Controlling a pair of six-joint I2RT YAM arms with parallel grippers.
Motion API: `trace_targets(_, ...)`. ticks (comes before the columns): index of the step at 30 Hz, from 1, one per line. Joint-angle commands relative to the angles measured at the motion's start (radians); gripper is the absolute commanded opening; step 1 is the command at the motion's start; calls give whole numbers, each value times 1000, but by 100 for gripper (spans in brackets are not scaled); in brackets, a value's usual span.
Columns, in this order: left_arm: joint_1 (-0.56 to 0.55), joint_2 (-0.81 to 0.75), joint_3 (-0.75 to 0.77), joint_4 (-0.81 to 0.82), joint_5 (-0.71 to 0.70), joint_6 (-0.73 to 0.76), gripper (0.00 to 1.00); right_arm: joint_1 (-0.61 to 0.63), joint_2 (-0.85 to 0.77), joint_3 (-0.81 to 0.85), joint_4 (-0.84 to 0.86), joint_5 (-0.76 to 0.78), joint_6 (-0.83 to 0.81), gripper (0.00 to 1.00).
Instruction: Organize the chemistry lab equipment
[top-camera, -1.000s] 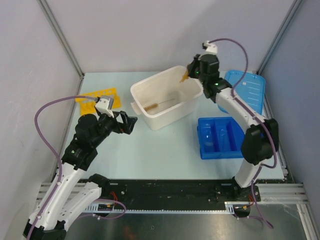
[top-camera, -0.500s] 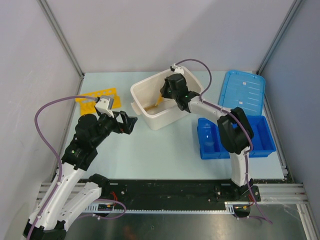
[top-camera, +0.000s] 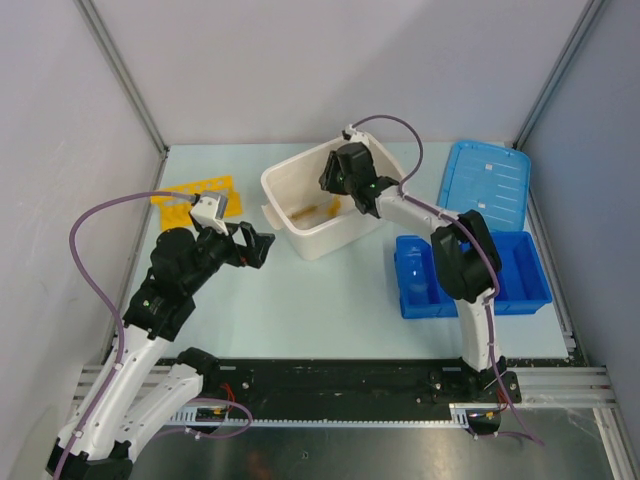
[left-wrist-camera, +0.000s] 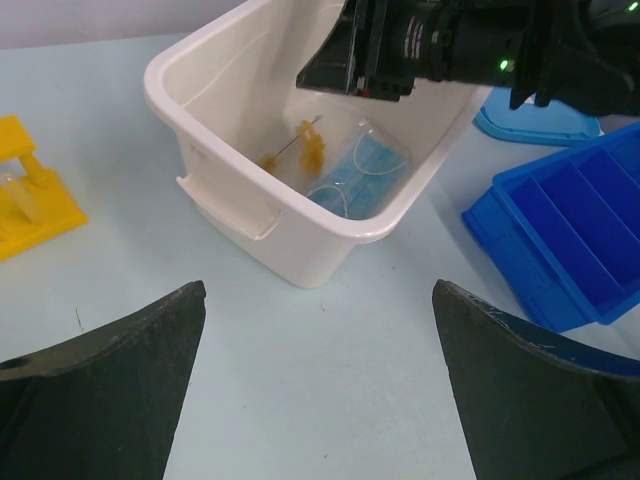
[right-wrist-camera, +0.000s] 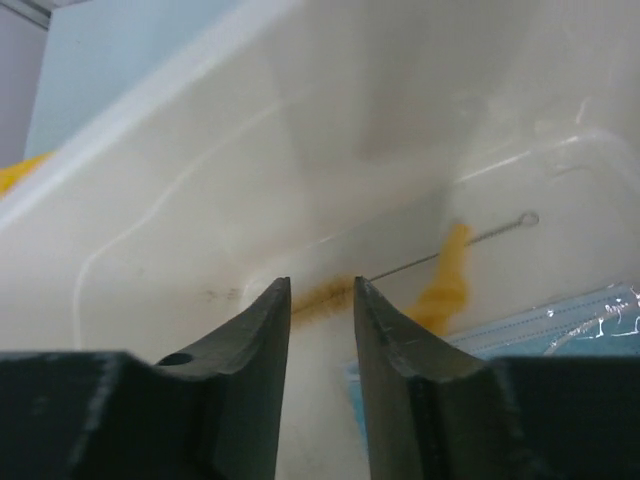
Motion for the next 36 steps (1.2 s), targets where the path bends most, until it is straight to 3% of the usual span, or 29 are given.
trace_targets(1,0,1,18,14,-29,10,99,-9,-49,139,-93,-53,-60,40)
trace_targets(6,2,-3,17,14,-108,-23,99,-53,-171,150,-189,-92,-110,44)
trace_targets(11,6,-16,22,8,-265,-88,100,-130,-331,72,-256,-45,-179,43)
trace_targets(17,8,-16,28,-15,-335,-107,100,-276,-449,-49,-354,65,-298,44)
trace_targets(24,9,-22,28,-18,-272,-84,100,-443,-407,-116,-434,123,-315,46)
trace_targets(30,8,-23,24,-18,-251,-75,100,-479,-278,-101,-446,122,-325,49)
trace_targets(36,9,-27,21,-18,-254,-75,100,-492,-135,-60,-469,115,-331,43)
